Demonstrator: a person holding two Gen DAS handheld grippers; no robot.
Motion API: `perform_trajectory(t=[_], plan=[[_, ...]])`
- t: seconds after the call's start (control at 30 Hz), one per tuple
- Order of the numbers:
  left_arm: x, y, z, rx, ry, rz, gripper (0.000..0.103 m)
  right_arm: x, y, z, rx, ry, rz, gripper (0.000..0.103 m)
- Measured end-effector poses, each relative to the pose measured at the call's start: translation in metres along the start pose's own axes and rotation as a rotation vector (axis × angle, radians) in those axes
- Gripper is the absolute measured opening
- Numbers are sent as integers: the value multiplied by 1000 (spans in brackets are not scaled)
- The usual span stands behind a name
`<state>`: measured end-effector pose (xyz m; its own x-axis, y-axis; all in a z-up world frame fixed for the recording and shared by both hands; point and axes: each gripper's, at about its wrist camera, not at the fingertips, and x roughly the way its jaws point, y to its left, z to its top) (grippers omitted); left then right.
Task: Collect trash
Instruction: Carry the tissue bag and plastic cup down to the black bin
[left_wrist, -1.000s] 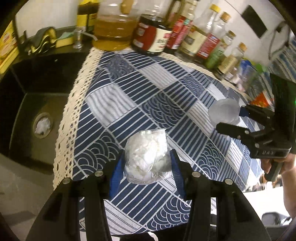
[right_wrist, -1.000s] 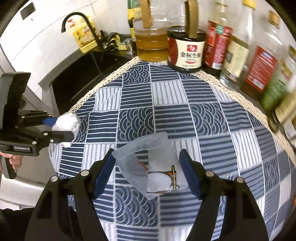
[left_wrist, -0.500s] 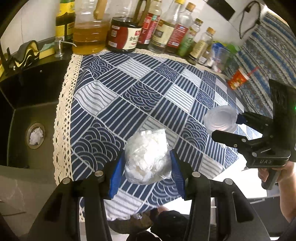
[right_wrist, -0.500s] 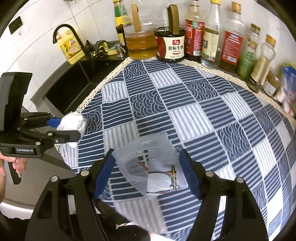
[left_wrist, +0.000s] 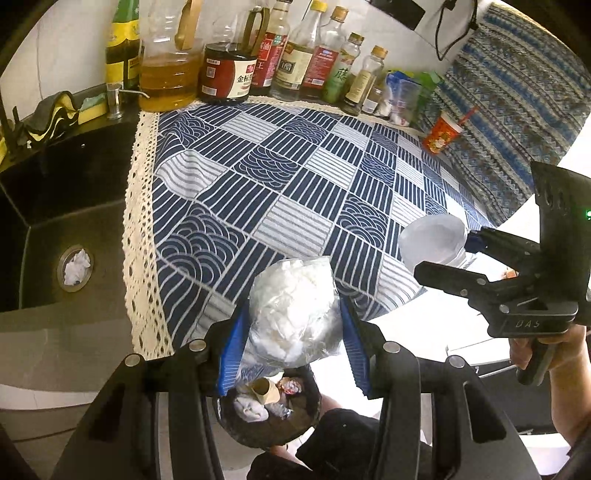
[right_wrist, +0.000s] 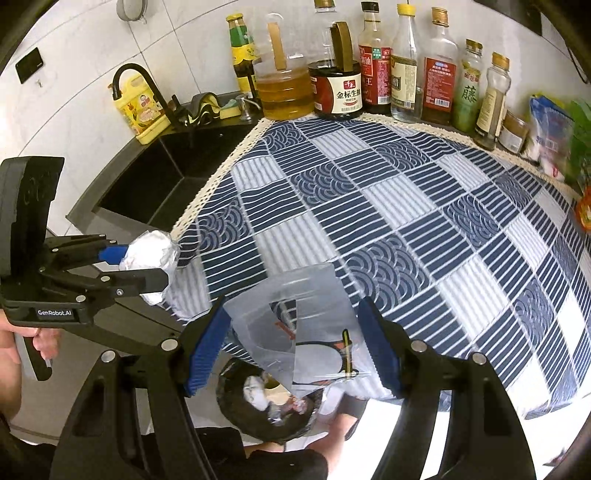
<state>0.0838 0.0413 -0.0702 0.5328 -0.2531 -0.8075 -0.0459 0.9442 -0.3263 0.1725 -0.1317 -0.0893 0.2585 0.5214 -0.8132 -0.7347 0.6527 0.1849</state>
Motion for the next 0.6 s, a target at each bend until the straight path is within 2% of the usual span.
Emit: perform_trajectory(t=[0.27,0.6], plan=[[-8,3,-32,7,29,-20,46,5,29,-26,12,19,25,70],[0,6,-75,-6,103,-36,46,20,49,-57,39,75,72,70]])
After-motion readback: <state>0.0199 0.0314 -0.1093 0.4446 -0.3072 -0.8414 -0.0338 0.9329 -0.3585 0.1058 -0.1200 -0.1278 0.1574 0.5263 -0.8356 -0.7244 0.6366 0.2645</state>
